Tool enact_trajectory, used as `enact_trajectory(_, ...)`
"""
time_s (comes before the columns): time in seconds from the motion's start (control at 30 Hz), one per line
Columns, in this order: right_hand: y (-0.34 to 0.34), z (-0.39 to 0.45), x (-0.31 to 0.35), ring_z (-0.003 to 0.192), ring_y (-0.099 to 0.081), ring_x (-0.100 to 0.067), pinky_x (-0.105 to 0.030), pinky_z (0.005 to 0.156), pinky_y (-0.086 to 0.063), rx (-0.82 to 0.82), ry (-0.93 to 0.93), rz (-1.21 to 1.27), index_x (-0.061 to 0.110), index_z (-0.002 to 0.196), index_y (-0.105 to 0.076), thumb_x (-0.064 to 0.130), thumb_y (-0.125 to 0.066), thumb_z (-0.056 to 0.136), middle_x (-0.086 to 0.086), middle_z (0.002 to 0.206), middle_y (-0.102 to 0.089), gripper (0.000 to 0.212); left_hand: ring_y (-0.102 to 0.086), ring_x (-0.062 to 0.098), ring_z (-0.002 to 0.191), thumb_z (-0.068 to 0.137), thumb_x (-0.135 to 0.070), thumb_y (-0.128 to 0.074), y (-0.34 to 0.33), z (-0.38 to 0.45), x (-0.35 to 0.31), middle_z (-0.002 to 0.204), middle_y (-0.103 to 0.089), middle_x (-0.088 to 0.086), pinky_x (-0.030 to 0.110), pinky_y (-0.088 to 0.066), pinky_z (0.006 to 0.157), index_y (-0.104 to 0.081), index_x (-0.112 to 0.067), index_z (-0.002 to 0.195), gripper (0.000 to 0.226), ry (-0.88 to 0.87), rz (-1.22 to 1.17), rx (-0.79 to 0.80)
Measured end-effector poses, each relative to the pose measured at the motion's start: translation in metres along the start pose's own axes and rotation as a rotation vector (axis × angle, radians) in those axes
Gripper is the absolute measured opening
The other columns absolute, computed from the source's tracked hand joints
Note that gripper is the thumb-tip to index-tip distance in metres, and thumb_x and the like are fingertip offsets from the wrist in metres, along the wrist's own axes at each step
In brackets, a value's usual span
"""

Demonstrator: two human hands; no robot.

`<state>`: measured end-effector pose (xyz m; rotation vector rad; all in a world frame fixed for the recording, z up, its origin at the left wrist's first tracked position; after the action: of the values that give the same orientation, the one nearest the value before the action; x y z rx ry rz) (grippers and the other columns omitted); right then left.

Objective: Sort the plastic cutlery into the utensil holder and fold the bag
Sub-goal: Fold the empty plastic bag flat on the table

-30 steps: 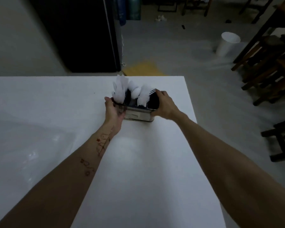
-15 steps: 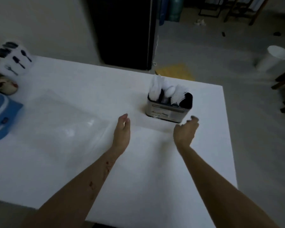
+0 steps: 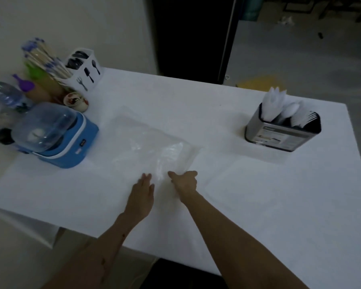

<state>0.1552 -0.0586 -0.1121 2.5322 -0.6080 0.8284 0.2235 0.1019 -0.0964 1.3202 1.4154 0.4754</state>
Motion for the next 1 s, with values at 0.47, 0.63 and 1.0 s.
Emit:
enact_trajectory(0.47,0.214,-0.017,0.016,0.096,-0.065,-0.037,-0.039,0.077,-0.054,-0.422,0.157,-0.517,0.011,0.13,-0.05,0.024,-0.068,0.087,-0.016,0.111,-0.068,0.048,0.008,0.038,0.146,0.088,-0.066,0.004,-0.034,0.002,-0.054,0.161,0.001,0.003,0.058,0.004,0.113,-0.014,-0.042,0.149,0.067,-0.503,0.509,0.15)
enact_trajectory(0.63,0.141,-0.042,0.065,0.084,-0.066,-0.027,-0.036,0.071,-0.055,-0.11,0.356,-0.265,0.012,0.129,-0.052,0.016,-0.069,0.085,-0.008,0.095,-0.069,0.047,0.002,0.031,0.147,0.097,-0.056,-0.017,-0.051,0.001,-0.051,0.159,0.001,-0.005,0.055,-0.001,0.114,-0.022,-0.043,0.147,0.052,-0.425,0.358,0.3)
enact_trajectory(1.0,-0.015,-0.036,0.031,0.121,-0.043,-0.035,-0.044,0.102,-0.043,-0.107,0.654,-0.906,0.013,0.143,-0.043,0.007,-0.051,0.094,-0.014,0.135,-0.046,0.05,-0.058,0.025,0.106,0.078,-0.047,-0.072,0.028,0.018,0.014,0.12,-0.058,0.01,0.029,-0.045,0.085,-0.044,-0.007,0.133,0.074,0.199,-0.416,0.074)
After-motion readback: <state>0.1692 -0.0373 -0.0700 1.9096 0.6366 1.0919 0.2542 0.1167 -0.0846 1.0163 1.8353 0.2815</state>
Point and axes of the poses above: each hand's wrist, its own z-axis towards the middle knuckle, its own y-axis out of the back of the hand, x = y × z, the point moved 10 cm from there along z, towards the middle knuckle
